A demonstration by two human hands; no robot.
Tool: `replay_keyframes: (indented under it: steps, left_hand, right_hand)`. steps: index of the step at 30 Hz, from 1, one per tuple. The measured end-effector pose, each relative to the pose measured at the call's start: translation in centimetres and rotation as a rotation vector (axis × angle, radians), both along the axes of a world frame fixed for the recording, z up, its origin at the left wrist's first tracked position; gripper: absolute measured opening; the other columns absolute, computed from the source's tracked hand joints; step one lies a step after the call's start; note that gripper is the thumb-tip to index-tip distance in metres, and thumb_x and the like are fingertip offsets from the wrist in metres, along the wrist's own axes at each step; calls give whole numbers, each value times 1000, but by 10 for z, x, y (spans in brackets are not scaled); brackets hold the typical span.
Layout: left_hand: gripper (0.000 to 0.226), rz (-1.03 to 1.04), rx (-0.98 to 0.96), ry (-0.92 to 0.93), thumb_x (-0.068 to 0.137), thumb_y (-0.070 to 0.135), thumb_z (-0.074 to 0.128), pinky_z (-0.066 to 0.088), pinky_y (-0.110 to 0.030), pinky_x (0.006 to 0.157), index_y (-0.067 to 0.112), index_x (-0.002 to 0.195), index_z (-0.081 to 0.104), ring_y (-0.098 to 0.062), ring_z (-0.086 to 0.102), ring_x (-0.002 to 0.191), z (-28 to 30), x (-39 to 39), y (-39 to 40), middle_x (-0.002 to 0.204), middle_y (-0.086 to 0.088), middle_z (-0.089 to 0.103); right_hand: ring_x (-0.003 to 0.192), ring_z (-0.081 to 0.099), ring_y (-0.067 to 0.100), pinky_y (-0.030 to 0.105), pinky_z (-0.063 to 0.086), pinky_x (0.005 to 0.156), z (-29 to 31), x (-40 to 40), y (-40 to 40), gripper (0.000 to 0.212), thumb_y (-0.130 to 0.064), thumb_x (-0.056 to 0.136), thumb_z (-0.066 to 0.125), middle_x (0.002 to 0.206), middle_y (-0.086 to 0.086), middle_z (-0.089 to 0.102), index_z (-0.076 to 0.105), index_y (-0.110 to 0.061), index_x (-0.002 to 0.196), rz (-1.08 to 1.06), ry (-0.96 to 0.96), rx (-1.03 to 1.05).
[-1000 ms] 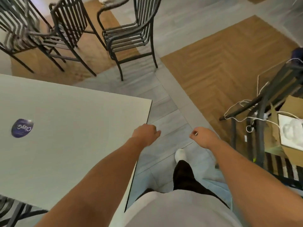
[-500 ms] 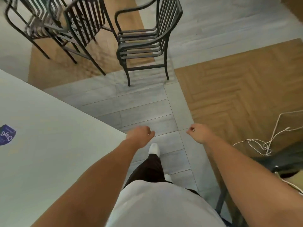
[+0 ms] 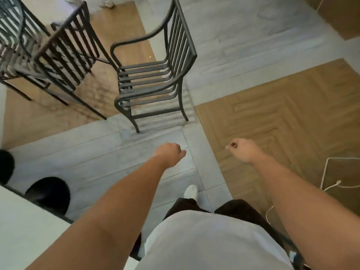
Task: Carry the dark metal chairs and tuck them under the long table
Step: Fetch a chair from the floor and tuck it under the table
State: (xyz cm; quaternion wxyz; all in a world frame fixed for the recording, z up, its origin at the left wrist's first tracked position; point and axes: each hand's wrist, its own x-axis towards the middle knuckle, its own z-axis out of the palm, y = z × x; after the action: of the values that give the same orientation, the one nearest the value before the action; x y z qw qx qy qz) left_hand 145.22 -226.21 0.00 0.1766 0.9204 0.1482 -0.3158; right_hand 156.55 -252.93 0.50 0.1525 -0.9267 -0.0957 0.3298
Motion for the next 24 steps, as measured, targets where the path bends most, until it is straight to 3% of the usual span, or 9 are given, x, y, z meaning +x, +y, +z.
replay_keyframes:
  steps: [6, 12, 17, 21, 24]
  left_hand:
    - [50, 14, -48, -72, 108, 51, 40, 45, -35, 81, 16, 128, 68, -30, 63, 110, 7, 120, 5, 120, -8, 71]
    - [47, 154, -56, -72, 108, 50, 42, 42, -32, 80, 17, 129, 68, -27, 63, 112, -13, 218, -11, 120, -6, 72]
    - [46, 393, -78, -47, 103, 56, 45, 49, -32, 79, 22, 121, 71, -20, 63, 94, -25, 289, -23, 101, 0, 70]
    - [45, 541, -116, -95, 104, 54, 46, 50, -31, 82, 22, 124, 71, -18, 64, 97, -19, 343, -22, 114, -1, 74]
    - [43, 653, -123, -157, 104, 53, 48, 48, -30, 76, 22, 119, 73, -15, 61, 88, -11, 379, -10, 106, 1, 74]
  right_hand:
    - [106, 62, 31, 35, 48, 85, 0, 115, 1, 34, -43, 103, 55, 112, 11, 71, 69, -13, 111, 16, 14, -23]
    - [107, 60, 26, 36, 49, 89, -29, 240, -3, 33, -43, 104, 53, 117, 6, 69, 68, -17, 118, 110, 79, -44]
    - [95, 60, 20, 33, 47, 80, -43, 349, 1, 32, -45, 104, 53, 112, 2, 68, 66, -19, 116, 274, 127, -100]
    - [105, 63, 25, 33, 48, 84, -37, 437, 22, 34, -44, 104, 52, 117, 5, 71, 68, -17, 116, 424, 110, -145]
    - [112, 63, 30, 33, 47, 87, -26, 502, 58, 36, -45, 104, 52, 120, 9, 71, 69, -15, 115, 525, 70, -165]
